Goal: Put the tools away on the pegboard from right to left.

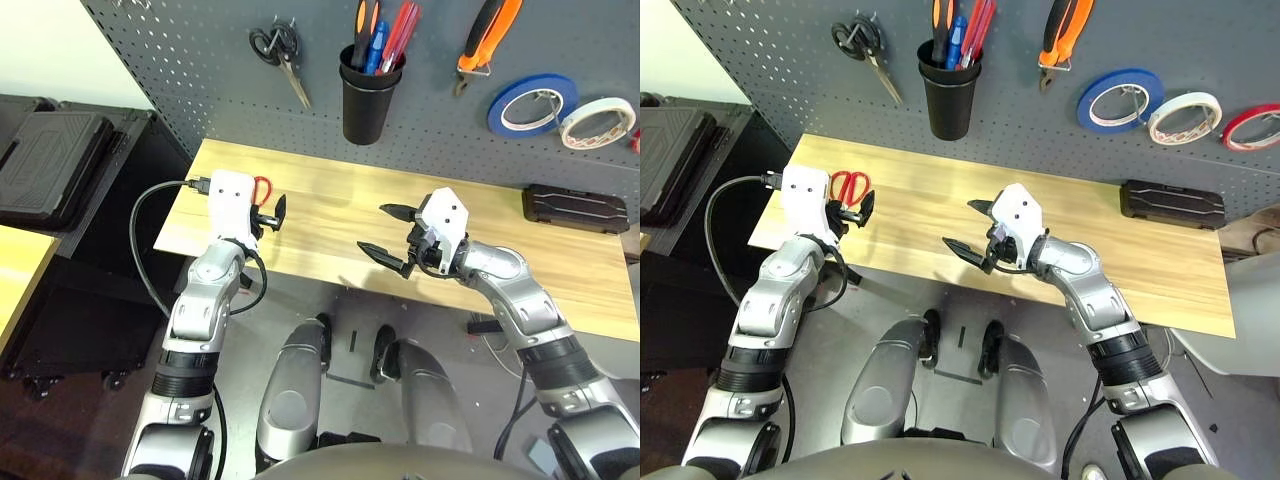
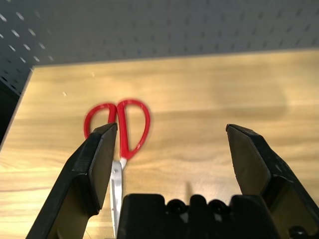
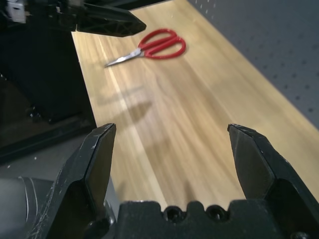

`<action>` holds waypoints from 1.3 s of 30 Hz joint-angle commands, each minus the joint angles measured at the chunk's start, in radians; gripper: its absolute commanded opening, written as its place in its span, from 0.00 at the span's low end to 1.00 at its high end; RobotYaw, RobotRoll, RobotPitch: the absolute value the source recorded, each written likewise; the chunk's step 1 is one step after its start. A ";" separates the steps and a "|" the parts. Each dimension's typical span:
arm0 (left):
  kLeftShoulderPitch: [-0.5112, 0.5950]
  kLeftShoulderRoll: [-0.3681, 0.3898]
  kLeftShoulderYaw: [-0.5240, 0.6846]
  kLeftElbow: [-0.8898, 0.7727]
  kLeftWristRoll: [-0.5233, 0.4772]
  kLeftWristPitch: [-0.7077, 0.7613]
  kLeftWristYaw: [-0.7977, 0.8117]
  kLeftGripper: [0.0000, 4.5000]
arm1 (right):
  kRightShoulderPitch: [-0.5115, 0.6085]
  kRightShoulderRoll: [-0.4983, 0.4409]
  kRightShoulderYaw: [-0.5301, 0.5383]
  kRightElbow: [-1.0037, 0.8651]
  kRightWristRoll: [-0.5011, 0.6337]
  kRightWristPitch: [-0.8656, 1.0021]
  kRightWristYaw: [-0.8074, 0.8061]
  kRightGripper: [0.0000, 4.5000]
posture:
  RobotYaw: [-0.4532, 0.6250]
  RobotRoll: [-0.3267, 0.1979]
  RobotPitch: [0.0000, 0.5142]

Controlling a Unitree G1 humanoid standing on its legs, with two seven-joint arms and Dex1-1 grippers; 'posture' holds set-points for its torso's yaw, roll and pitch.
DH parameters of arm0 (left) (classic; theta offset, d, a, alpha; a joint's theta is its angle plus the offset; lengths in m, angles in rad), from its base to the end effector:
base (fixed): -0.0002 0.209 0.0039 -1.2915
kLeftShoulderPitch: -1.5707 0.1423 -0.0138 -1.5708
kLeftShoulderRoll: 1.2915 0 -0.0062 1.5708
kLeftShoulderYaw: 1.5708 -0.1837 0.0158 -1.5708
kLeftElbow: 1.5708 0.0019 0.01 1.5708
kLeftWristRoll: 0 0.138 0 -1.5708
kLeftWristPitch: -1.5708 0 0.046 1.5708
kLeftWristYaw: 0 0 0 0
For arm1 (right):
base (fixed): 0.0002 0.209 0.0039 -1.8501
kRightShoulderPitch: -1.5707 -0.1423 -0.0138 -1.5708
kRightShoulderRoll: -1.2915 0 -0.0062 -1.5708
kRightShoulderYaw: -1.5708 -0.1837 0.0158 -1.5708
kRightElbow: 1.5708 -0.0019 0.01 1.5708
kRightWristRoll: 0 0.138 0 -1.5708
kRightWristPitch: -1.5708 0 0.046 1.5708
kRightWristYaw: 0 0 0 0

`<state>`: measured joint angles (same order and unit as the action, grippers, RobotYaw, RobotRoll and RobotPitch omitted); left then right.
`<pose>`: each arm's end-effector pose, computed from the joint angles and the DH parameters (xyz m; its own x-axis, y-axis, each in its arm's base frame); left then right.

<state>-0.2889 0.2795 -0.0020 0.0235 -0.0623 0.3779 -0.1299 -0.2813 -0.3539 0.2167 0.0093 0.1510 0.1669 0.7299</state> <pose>0.2568 0.1882 0.0930 0.9827 -0.1196 -0.1415 0.1469 0.9684 0.2015 0.2515 -0.1600 0.0923 0.5741 0.8039 -0.1554 -0.8152 0.5434 -0.2003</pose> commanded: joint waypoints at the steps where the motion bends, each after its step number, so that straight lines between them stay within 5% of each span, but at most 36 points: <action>1: -0.021 0.004 -0.003 0.098 0.023 -0.040 -0.018 0.99 | 0.032 0.010 0.033 0.007 -0.034 0.021 -0.016 1.00 | 0.64 0.62 0.79; 31: -0.482 0.045 0.121 0.996 0.072 -0.329 0.179 0.99 | 0.111 0.057 0.076 -0.133 -0.099 0.139 -0.120 1.00 | 0.54 0.62 0.84; 39: -0.529 0.050 0.148 1.143 0.062 -0.341 0.203 0.99 | 0.118 0.058 0.072 -0.169 -0.097 0.163 -0.141 1.00 | 0.52 0.62 0.84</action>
<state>-0.8324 0.3309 0.1424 1.1166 -0.0007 0.0252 0.0734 -0.1864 -0.2941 0.2823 -0.1398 0.0550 0.3113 0.5906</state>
